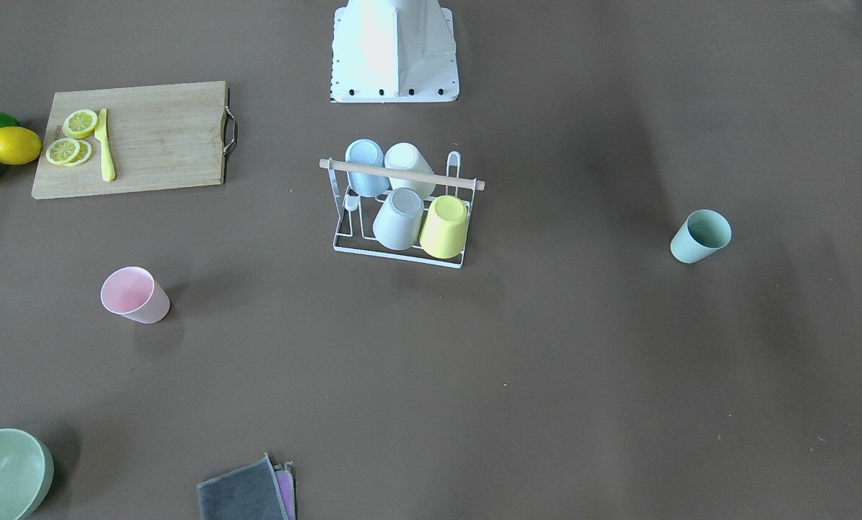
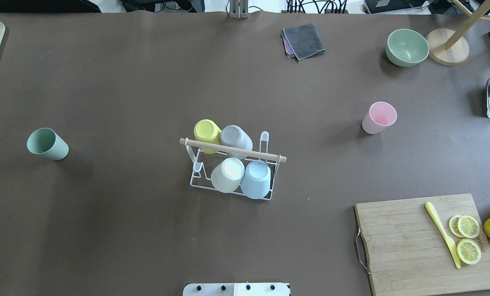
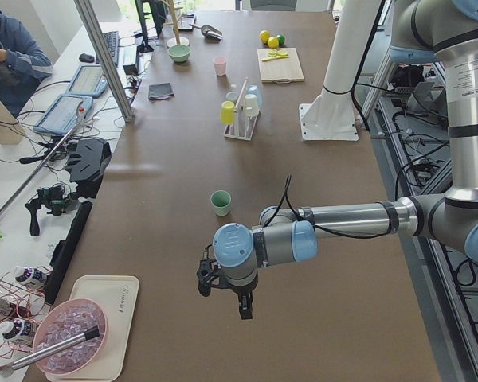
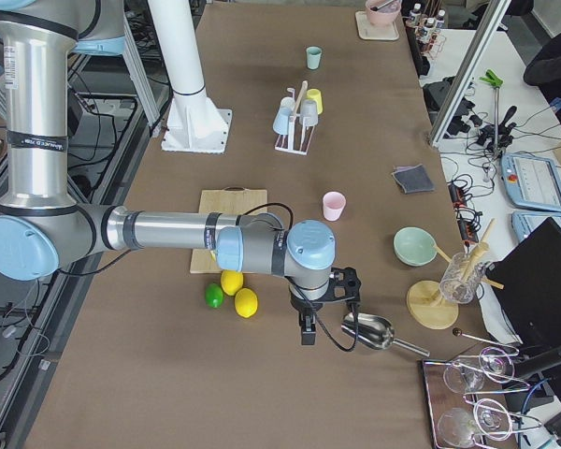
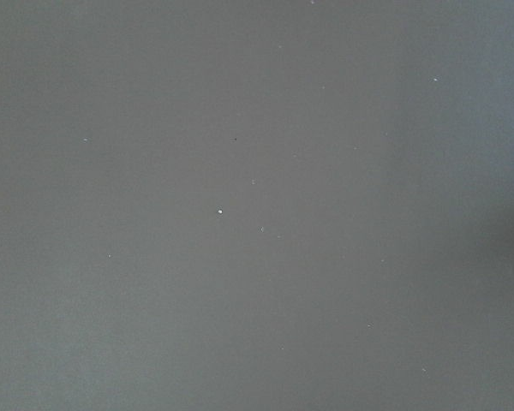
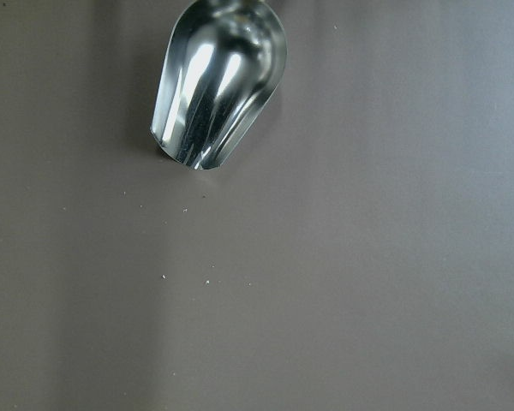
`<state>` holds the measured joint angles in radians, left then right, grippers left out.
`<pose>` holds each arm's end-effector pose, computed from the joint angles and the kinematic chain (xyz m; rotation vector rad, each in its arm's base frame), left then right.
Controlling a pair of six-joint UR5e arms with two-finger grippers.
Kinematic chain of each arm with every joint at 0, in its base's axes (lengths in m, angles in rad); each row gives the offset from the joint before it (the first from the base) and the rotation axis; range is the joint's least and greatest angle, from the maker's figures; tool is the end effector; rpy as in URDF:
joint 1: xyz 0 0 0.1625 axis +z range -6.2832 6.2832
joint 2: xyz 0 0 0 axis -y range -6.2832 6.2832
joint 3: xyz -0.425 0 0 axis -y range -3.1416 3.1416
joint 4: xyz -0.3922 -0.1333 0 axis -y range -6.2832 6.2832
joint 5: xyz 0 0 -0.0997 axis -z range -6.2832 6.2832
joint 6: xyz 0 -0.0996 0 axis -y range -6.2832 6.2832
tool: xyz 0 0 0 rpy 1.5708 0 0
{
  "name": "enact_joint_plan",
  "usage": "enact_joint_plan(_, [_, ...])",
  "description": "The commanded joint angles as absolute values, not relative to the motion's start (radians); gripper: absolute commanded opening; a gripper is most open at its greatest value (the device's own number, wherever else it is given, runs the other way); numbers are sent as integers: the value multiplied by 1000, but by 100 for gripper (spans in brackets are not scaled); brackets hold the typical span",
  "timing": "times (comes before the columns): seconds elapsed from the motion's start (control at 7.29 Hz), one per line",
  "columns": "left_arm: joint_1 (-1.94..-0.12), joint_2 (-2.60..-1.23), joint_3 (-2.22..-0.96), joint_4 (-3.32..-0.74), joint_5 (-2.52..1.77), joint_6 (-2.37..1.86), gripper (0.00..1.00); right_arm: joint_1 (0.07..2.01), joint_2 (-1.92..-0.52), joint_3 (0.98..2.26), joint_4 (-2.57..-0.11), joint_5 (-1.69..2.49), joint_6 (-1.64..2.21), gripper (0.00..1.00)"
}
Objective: Place cup on cup holder
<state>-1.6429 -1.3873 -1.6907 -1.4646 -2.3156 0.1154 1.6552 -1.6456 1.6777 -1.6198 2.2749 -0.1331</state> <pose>-0.0944 -0.3940 0.6943 -0.0916 0.7548 -0.0220 0.1072 -0.4512 0.6513 0.0603 -0.7017 -0.0407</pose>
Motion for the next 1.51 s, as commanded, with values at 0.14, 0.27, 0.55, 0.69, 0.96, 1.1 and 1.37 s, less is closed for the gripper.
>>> enact_joint_plan(0.14, [-1643,-1410,-1689,-1460,-2306,117,99,1655,-1646,1677,-1620,2275,-132,100])
enact_joint_plan(0.27, [-1643,-1410,-1689,-1459,-2306,115,99,1657,-1644,1677,-1620,2275,-133,100])
enact_joint_plan(0.55, [-1597,-1440,-1690,-1444,-2296,110,99,1655,-1643,1674,-1620,2275,-132,100])
enact_joint_plan(0.69, [-1567,-1469,-1718,-1374,-2272,110,99,1655,-1643,1671,-1620,2275,-132,100])
enact_joint_plan(0.96, [-1563,-1512,-1769,-1339,-2269,103,99,1655,-1643,1667,-1620,2279,-133,100])
enact_joint_plan(1.1, [-1562,-1520,-1790,-1339,-2269,74,99,1655,-1643,1667,-1620,2279,-133,100])
enact_joint_plan(1.37, [-1555,-1551,-1802,-1341,-2272,18,99,1657,-1644,1675,-1620,2279,-133,100])
